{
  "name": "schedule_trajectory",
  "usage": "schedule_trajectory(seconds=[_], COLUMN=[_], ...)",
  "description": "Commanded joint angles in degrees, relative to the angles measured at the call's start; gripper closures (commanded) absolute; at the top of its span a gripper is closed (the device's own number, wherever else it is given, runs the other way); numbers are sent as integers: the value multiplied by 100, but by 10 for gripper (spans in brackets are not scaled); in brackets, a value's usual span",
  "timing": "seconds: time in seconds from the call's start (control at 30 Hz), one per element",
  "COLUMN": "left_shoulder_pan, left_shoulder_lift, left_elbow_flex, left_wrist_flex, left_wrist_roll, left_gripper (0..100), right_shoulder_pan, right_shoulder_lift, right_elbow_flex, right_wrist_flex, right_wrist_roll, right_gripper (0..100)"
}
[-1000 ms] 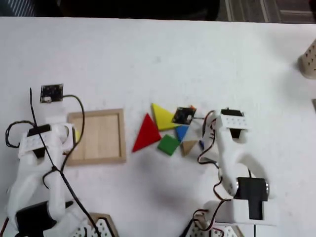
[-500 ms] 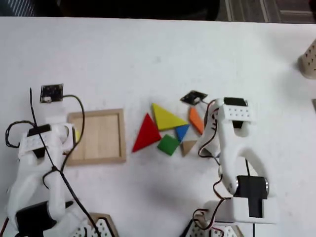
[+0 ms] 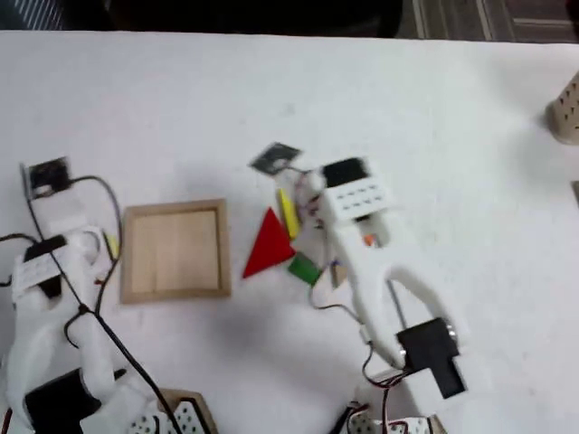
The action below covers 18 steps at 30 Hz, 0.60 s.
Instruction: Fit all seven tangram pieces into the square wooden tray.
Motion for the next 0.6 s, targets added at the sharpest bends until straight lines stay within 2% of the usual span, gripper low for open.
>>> schedule_trajectory(seconds=[0.0,0.13,0.3,0.57], left_shoulder_pan=[-418,-549,-690,-752], left_shoulder_lift=[-215,330,1437,2053], left_elbow_flex=[-422,-774,-1732,-2321], left_wrist_flex=[-141,-88,457,862], left_wrist_roll=[554,800,809,809], left_gripper=[849,849,849,849], right_shoulder_pan=[-708,-1165,-1525,-2316], right_shoulder_lift=[-13,585,1842,3468], right_elbow_flex=[-712,-1442,-2435,-4035], right_wrist_flex=[-101,-356,-743,-989], right_wrist_roll=[-580,-1398,-2198,-2409], right_gripper=[932,932,929,928])
